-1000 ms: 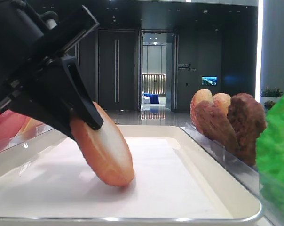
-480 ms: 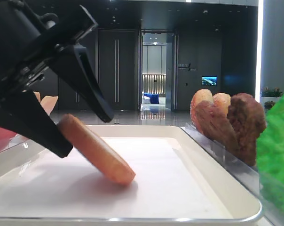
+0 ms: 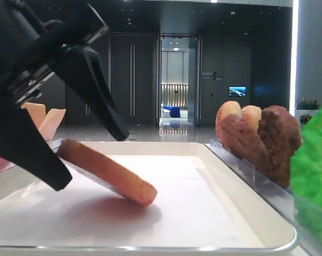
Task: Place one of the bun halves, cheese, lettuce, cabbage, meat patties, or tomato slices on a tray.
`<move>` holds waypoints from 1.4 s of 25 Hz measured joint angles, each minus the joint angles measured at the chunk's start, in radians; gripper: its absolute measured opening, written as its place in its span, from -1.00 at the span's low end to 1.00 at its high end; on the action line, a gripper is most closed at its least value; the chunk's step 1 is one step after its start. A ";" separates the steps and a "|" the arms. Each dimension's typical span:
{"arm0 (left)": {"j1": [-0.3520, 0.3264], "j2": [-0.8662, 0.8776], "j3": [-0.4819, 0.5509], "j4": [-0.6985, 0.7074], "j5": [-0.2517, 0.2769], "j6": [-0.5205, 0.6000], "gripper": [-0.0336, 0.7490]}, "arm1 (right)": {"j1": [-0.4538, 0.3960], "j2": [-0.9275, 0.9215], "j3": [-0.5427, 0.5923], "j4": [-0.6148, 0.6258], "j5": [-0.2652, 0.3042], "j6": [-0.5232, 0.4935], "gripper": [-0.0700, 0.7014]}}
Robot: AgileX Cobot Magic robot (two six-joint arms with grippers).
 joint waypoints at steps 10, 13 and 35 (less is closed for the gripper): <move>0.000 0.000 0.000 0.254 0.087 -0.255 0.43 | 0.000 0.000 0.000 0.000 0.000 0.000 0.11; 0.000 0.000 0.000 0.261 0.106 -0.258 0.43 | 0.000 0.000 0.000 0.000 0.000 0.000 0.11; 0.000 -0.239 -0.112 0.284 0.246 -0.272 0.43 | 0.000 0.000 0.000 0.000 0.000 0.000 0.11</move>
